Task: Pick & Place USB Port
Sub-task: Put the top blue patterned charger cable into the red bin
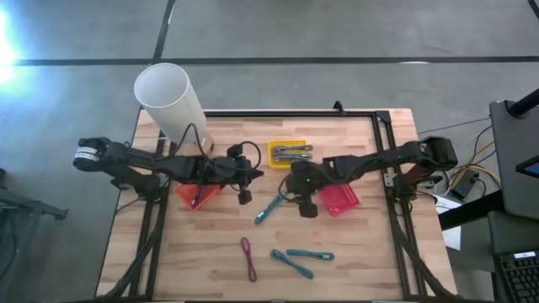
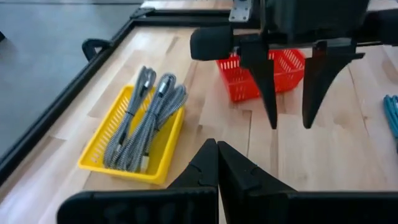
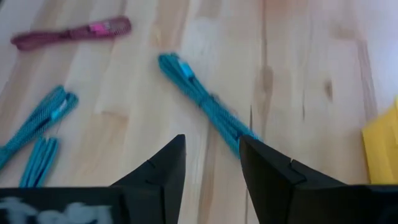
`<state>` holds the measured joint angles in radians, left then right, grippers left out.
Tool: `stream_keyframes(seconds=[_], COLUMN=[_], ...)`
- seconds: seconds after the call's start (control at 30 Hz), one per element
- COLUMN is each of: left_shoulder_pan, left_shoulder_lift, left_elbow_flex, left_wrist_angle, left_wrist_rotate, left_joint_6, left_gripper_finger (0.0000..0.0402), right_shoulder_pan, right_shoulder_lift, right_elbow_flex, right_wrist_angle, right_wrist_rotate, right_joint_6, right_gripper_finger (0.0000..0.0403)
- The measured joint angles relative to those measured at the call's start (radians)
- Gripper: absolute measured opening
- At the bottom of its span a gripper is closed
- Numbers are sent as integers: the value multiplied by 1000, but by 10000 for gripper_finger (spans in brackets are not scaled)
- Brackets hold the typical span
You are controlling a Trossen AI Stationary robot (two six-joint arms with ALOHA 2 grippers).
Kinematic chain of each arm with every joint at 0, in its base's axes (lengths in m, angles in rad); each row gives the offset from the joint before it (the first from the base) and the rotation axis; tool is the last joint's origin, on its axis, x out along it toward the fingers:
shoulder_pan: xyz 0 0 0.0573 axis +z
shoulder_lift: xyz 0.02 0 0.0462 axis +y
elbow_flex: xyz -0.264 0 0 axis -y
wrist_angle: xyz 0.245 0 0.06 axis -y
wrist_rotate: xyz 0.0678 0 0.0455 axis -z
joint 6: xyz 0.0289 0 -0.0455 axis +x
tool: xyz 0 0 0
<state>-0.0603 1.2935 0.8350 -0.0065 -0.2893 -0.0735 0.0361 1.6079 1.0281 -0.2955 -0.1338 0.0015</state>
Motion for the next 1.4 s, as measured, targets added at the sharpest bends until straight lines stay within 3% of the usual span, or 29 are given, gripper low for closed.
stream_keyframes(seconds=[0.2,0.7,0.87,1.13,1.4], left_shoulder_pan=[-2,-2,-2,-2,-2], left_shoulder_lift=[0,0,0,-1,-1], left_elbow_flex=[-13,-22,-22,-22,-22], left_wrist_angle=[16,59,58,51,50], left_wrist_rotate=[0,0,0,0,0], left_joint_6=[-34,-29,-29,-29,-30], left_gripper_finger=[0,0,0,0,0], right_shoulder_pan=[12,12,12,13,12], right_shoulder_lift=[48,326,415,482,464], right_elbow_flex=[-35,135,205,291,334], right_wrist_angle=[168,146,106,-21,-151], right_wrist_rotate=[0,2,3,42,59], right_joint_6=[-12,-90,-163,-144,-105], right_gripper_finger=[153,153,148,134,78])
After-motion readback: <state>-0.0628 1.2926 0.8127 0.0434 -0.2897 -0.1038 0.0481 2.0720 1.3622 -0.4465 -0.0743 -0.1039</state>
